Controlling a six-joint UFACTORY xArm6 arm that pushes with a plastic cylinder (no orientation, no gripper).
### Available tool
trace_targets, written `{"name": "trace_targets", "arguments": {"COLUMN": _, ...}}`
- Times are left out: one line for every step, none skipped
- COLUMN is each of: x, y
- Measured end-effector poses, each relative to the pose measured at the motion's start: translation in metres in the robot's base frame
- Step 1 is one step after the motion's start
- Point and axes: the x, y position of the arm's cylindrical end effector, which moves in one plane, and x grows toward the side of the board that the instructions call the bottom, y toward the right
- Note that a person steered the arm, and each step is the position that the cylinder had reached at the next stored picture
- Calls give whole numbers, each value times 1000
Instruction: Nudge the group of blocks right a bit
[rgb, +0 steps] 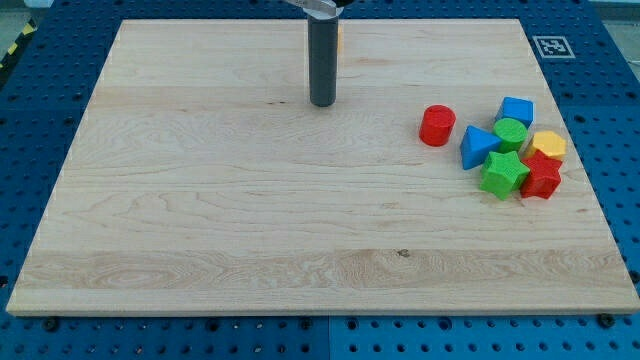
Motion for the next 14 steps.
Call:
{"name": "trace_targets", "arguments": {"x": 0, "y": 0}}
{"name": "trace_targets", "arguments": {"x": -1, "y": 1}}
{"name": "trace_targets", "arguments": {"x": -1, "y": 1}}
{"name": "trace_targets", "arguments": {"x": -1, "y": 1}}
{"name": "trace_targets", "arguments": {"x": -1, "y": 1}}
{"name": "trace_targets", "arguments": {"x": -1, "y": 2}}
{"name": "trace_targets", "arguments": {"x": 13, "y": 19}}
{"name": "trace_targets", "arguments": {"x": 45, "y": 36}}
{"name": "trace_targets", "arguments": {"x": 82, "y": 48}}
{"name": "trace_targets", "arguments": {"x": 83, "y": 48}}
{"name": "trace_targets", "arguments": {"x": 99, "y": 55}}
{"name": "trace_targets", "arguments": {"x": 123, "y": 84}}
{"name": "trace_targets", "arguments": {"x": 138, "y": 144}}
{"name": "trace_targets", "arguments": {"x": 156, "y": 189}}
